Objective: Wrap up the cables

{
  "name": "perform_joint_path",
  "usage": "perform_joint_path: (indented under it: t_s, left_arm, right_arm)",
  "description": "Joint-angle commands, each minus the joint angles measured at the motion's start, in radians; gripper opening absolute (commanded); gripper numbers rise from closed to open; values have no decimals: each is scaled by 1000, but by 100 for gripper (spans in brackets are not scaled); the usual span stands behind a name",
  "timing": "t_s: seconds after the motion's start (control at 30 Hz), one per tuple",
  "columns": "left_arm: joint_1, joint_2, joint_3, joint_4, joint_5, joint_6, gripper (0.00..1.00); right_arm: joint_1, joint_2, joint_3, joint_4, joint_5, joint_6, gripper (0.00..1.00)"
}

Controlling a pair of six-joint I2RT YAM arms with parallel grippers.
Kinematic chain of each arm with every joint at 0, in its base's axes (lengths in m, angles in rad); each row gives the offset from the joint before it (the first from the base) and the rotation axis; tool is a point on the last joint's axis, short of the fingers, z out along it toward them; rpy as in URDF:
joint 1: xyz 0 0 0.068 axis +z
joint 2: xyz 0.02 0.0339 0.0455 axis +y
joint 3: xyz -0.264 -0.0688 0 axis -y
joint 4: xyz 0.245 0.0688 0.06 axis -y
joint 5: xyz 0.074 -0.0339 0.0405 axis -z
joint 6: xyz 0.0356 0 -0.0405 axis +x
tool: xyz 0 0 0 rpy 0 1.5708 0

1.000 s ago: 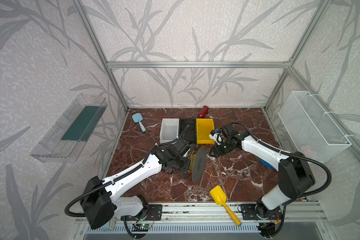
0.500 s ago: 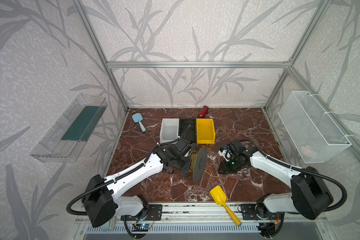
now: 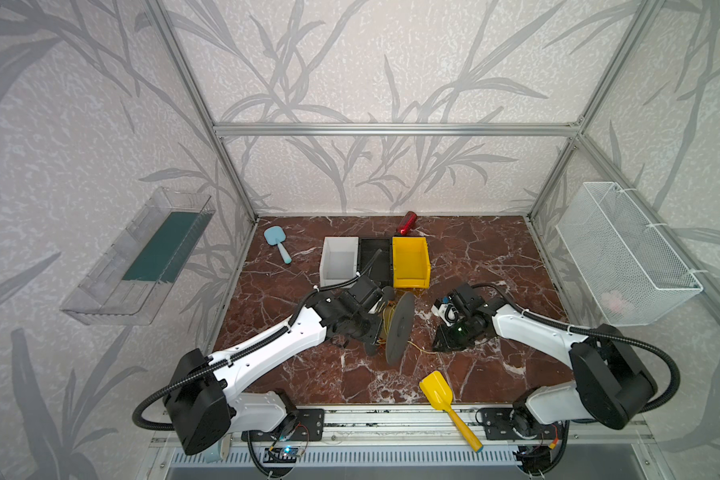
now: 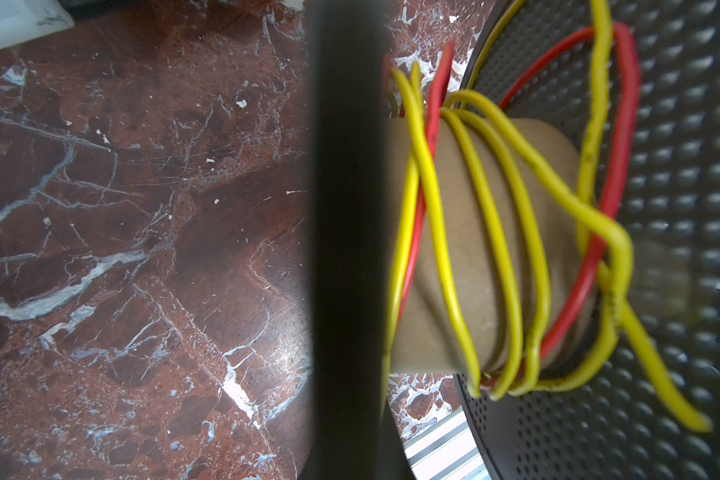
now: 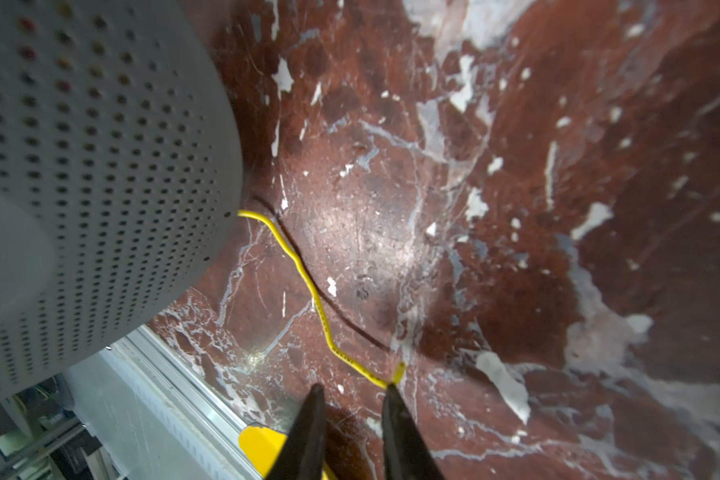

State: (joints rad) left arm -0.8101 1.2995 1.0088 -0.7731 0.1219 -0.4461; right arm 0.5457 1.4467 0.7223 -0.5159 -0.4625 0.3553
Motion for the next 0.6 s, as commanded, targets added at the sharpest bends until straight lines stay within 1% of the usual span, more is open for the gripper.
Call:
perform_joint_path:
  t_s: [0.0,0.07,0.2,0.37,0.57]
  left_arm:
    - [-4,14,-20,-59,-29,1,0]
    - [-4,13,-22,-58,-29,1,0]
    - [-4,13,-26,-53,-18,0,0]
    - [-4,15,-27,-52,-10,7,0]
    - [-4,13,-27,-55,-15,4,0]
  right_arm:
    - [18,17,13,4,45,5,20]
    - [23,17,14,4,51,5,17]
    - [28,-9,6,23,64,22,7]
    - [27,-7,15,27,91,22,0]
    - [28,3,11,58,99,30,0]
